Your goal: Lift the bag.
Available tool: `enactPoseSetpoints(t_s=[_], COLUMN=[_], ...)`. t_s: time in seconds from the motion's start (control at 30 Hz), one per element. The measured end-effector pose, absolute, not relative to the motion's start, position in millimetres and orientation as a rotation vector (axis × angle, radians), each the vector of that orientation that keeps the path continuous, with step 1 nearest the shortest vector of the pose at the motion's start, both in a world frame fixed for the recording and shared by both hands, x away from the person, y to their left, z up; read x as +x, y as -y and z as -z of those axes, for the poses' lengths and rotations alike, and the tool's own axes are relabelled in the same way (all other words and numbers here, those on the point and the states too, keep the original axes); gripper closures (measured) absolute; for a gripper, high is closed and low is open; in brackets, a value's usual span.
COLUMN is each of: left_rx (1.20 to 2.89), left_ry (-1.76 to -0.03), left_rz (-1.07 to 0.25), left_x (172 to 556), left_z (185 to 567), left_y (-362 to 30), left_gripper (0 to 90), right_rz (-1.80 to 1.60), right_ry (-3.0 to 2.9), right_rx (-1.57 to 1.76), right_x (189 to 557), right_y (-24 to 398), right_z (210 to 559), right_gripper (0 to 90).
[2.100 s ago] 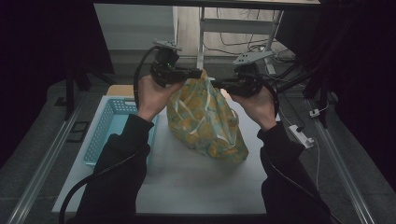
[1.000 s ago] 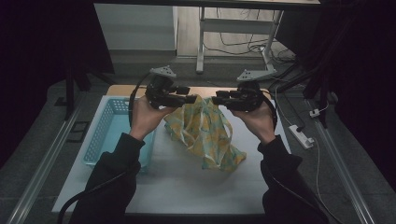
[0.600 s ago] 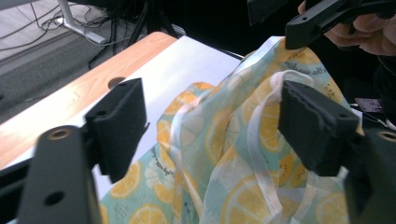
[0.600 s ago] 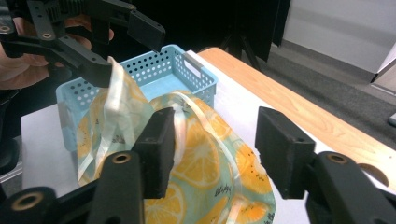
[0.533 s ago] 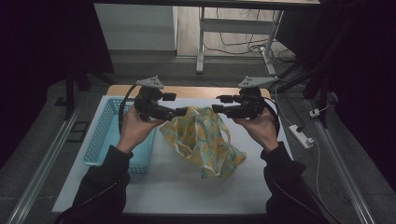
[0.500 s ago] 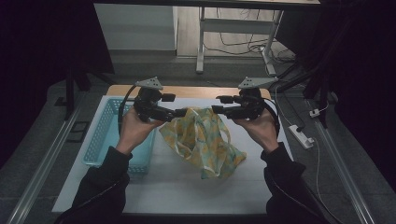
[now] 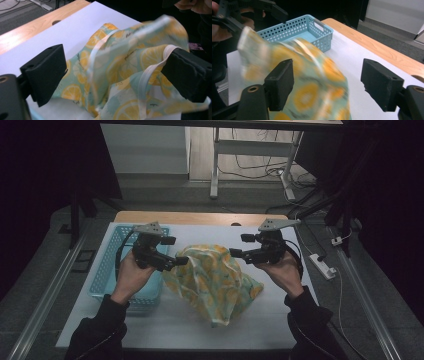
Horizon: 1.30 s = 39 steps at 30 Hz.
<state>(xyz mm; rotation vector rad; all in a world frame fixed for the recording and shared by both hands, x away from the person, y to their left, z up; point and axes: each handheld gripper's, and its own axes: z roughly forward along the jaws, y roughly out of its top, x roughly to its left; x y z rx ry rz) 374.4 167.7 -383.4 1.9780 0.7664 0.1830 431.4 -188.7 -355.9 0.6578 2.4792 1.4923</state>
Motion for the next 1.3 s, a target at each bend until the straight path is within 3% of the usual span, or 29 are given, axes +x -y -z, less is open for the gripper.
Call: enactPoseSetpoints(t_s=[0.43,0.87,1.3], left_rx=[1.974,1.952,1.897], left_ry=[-0.820,-0.950,-1.050], left_rz=[-0.145,-0.179,-0.244], left_x=[334,296,243], left_z=[410,448,472], left_y=[-201,-232,-255], left_gripper=[0.2,0.0,0.0], right_rz=[-1.464,-1.358,-1.287], right_ry=[-2.463,-2.452,-2.417], right_rx=[0.715,0.783,0.827], right_x=[405,379,346], right_y=[214,236,270], right_z=[381,415,450], right_gripper=[16.9,2.7,0.0])
